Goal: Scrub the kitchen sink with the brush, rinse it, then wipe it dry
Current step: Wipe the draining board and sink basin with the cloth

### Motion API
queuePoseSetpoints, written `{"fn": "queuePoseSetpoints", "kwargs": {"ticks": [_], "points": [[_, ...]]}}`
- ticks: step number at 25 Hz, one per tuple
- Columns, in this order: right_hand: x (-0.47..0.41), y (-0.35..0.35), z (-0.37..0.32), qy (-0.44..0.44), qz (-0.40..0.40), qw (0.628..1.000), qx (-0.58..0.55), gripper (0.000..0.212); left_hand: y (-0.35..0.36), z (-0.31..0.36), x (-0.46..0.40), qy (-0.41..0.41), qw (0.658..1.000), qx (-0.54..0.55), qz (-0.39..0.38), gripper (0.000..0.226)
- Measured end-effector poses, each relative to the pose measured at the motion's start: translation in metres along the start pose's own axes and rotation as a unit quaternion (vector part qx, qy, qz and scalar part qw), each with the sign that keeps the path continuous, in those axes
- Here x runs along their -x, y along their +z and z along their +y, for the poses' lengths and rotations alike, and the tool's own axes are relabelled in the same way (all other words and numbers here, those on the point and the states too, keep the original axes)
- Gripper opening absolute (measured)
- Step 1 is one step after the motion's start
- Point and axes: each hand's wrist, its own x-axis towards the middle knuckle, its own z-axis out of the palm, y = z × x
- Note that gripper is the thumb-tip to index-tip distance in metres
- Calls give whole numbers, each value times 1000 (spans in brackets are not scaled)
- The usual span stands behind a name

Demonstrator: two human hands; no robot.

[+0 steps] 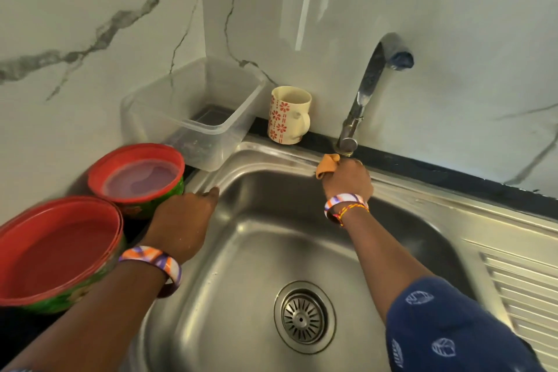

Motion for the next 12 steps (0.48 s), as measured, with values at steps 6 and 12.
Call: {"fn": "queuePoseSetpoints", "kwargs": {"ticks": [6,12], "points": [[6,38,-57,-49,-101,994,-14,40,4,-18,-3,4,998,59,-1,69],[30,58,-101,-190,-230,953,-47,28,-4,-15,3,-72,963,252,62,53]]}}
